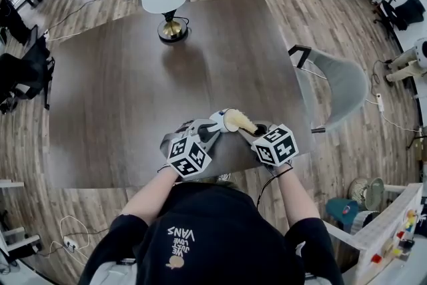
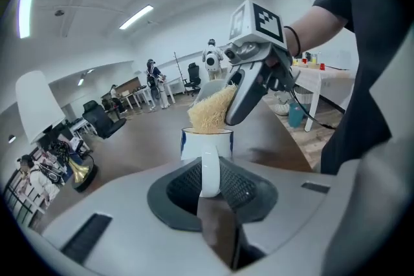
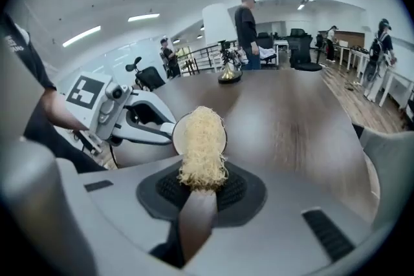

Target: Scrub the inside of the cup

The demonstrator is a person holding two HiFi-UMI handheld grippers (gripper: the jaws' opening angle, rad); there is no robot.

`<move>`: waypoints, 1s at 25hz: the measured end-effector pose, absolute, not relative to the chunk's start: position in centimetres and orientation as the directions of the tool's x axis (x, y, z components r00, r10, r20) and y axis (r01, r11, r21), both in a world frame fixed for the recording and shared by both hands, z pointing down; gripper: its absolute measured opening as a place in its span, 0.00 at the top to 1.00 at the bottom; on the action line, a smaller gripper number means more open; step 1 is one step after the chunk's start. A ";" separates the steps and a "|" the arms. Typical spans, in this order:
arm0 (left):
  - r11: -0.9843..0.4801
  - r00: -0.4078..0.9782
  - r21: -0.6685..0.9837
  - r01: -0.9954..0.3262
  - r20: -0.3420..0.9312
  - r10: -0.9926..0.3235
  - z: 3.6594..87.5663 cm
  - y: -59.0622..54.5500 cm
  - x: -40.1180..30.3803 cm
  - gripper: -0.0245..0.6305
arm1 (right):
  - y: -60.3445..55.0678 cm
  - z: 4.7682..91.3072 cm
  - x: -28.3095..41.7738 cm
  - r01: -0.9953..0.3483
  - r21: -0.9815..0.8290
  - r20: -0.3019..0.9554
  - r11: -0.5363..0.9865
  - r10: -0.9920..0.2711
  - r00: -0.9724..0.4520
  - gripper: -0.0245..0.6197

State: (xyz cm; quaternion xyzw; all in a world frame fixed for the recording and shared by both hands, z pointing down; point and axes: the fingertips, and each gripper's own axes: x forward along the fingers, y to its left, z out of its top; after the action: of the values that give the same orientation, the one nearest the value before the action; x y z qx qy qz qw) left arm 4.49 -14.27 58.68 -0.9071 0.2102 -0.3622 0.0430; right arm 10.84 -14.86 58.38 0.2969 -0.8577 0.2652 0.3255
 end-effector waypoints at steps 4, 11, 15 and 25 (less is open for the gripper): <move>-0.900 0.664 -0.168 -0.403 0.623 -0.413 58.7 -14.7 4.2 0.86 | -15.0 57.1 11.2 -0.721 -0.307 0.604 0.621 -0.458 -0.652 0.85; -0.868 0.692 -0.041 -0.494 0.587 -0.421 58.8 -15.5 3.3 0.86 | -15.5 53.4 12.1 -0.759 -0.342 0.435 0.553 -0.623 -0.650 0.85; -0.844 0.705 0.015 -0.536 0.558 -0.438 58.8 -15.8 2.8 0.86 | -15.3 51.2 12.6 -0.767 -0.354 0.356 0.535 -0.681 -0.640 0.85; -0.793 0.739 0.130 -0.596 0.475 -0.477 59.1 -16.2 2.1 0.86 | -14.0 50.3 13.5 -0.784 -0.359 0.314 0.507 -0.725 -0.613 0.85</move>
State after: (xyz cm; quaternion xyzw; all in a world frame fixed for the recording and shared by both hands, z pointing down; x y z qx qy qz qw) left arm 2.10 -16.23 59.10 -0.9223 0.2908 -0.2139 -0.1381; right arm 13.52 -14.01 50.31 0.4355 -0.8660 0.2381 0.0617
